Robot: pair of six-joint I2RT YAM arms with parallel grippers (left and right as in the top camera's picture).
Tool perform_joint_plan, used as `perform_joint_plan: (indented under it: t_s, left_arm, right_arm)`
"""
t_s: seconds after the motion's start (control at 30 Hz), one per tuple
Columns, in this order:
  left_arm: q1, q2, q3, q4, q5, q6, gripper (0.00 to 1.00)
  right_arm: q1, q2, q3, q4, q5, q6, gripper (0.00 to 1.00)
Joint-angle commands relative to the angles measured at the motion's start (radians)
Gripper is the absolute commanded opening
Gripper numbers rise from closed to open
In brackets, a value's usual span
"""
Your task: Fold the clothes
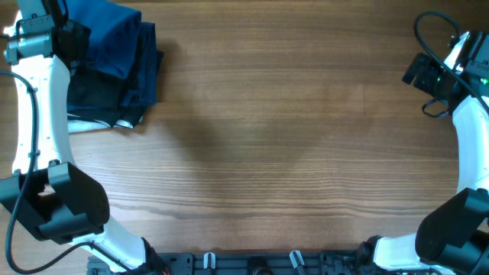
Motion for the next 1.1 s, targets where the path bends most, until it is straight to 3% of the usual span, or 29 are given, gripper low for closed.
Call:
perform_joint_plan:
  t_s: [0.0, 0.03, 0.07, 0.1, 0.2, 0.23, 0.33, 0.37, 0.4, 0.43, 0.5, 0.57, 0.67, 0.87, 1.07]
  left_arm:
    - [0.015, -0.002, -0.042, -0.003, -0.042, 0.009, 0.23]
    - [0.015, -0.001, -0.055, -0.002, -0.037, 0.009, 0.29]
    - [0.015, 0.0, -0.068, -0.003, -0.024, 0.01, 0.41]
    - [0.015, 0.0, -0.076, -0.006, -0.006, 0.01, 0.61]
    - [0.017, -0.013, -0.077, -0.011, 0.057, 0.051, 0.92]
    - [0.018, -0.027, -0.072, -0.013, 0.085, 0.087, 0.99]
    - [0.019, -0.114, -0.062, -0.013, 0.143, 0.204, 1.0]
    - [0.017, -0.144, -0.062, -0.01, 0.143, 0.22, 0.98]
    - [0.013, -0.182, -0.062, -0.003, 0.143, 0.236, 0.9]
    - [0.008, -0.209, -0.062, 0.008, 0.143, 0.251, 0.71]
    - [-0.001, -0.247, -0.062, 0.04, 0.153, 0.275, 0.23]
    - [-0.005, -0.257, -0.062, 0.09, 0.237, 0.321, 0.07]
    - [-0.005, -0.22, -0.063, 0.137, 0.34, 0.325, 0.04]
    - [-0.004, -0.065, -0.063, 0.169, 0.395, 0.325, 0.04]
    - [-0.005, 0.133, -0.063, 0.178, 0.625, 0.422, 0.04]
  right_arm:
    - [0.003, 0.008, 0.006, 0.0, 0.021, 0.019, 0.99]
    - [0.003, 0.008, 0.006, 0.0, 0.021, 0.019, 0.99]
    - [0.003, 0.008, 0.006, 0.0, 0.021, 0.019, 0.99]
    - [0.003, 0.008, 0.006, 0.0, 0.021, 0.019, 1.0]
    - [0.003, 0.008, 0.006, 0.0, 0.021, 0.019, 1.0]
    - [0.003, 0.008, 0.006, 0.0, 0.021, 0.019, 0.99]
    - [0.003, 0.008, 0.006, 0.0, 0.021, 0.019, 1.0]
    - [0.003, 0.008, 0.006, 0.0, 0.022, 0.019, 0.99]
    - [0.003, 0.008, 0.006, 0.0, 0.021, 0.019, 0.99]
    - [0.003, 0.008, 0.006, 0.0, 0.021, 0.019, 1.0]
    - [0.003, 0.008, 0.006, 0.0, 0.021, 0.019, 1.0]
    - [0.003, 0.008, 0.006, 0.0, 0.021, 0.019, 1.0]
    - [0.003, 0.008, 0.006, 0.0, 0.021, 0.019, 1.0]
    - [0.003, 0.008, 0.006, 0.0, 0.021, 0.019, 1.0]
    - [0.003, 0.008, 0.006, 0.0, 0.021, 0.019, 0.99]
